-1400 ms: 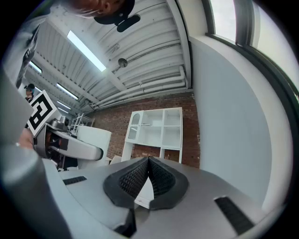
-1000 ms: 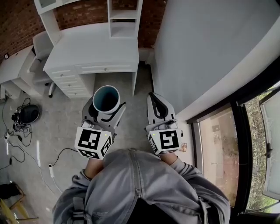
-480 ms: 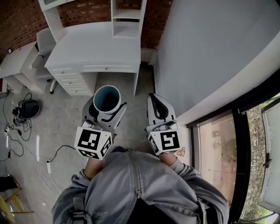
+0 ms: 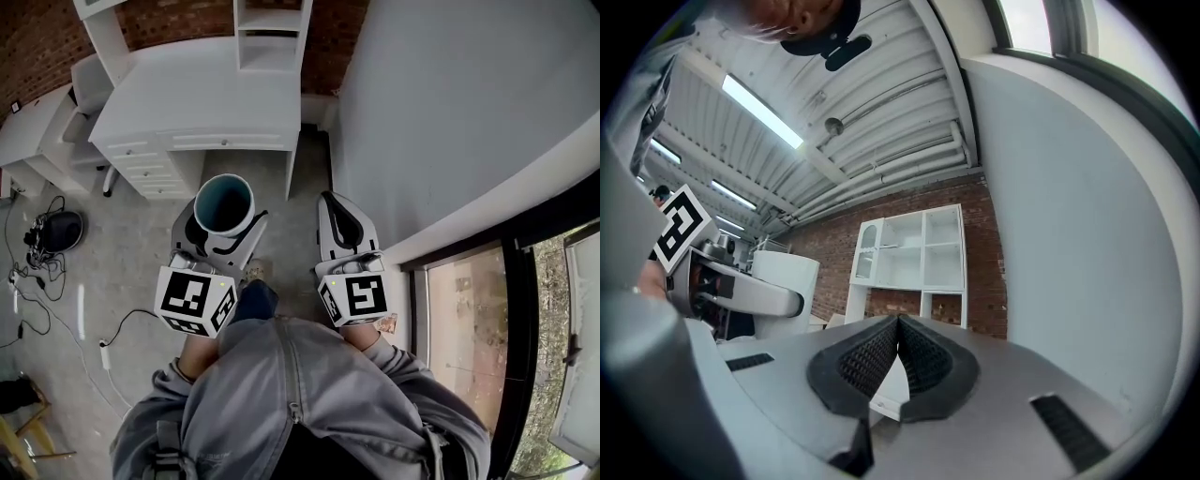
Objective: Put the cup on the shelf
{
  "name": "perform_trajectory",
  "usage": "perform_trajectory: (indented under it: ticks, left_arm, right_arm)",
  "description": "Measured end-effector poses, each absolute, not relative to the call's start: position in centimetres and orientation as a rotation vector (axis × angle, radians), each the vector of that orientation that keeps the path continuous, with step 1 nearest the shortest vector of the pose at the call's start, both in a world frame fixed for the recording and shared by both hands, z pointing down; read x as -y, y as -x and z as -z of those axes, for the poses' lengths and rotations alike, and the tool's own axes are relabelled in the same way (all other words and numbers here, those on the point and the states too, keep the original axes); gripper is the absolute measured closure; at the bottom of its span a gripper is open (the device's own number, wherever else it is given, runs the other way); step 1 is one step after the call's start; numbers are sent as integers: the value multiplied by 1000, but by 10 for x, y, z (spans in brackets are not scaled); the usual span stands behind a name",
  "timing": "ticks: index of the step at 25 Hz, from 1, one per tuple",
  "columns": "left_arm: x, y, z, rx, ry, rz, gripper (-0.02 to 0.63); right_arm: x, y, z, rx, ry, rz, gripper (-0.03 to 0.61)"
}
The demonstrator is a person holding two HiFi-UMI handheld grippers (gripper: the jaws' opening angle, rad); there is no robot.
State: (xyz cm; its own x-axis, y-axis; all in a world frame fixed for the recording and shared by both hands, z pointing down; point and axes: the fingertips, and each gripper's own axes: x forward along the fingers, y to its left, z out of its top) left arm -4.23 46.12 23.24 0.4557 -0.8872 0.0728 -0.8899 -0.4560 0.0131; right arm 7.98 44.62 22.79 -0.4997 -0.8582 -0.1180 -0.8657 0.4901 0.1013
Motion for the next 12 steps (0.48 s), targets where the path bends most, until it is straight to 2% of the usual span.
perform_trajectory:
  ticks: [12]
  left_arm:
    - [-346,70,-245,1569,-2640,-105,247]
  right_arm:
    - [-334,-49,-243,-2680,1594,-199,551]
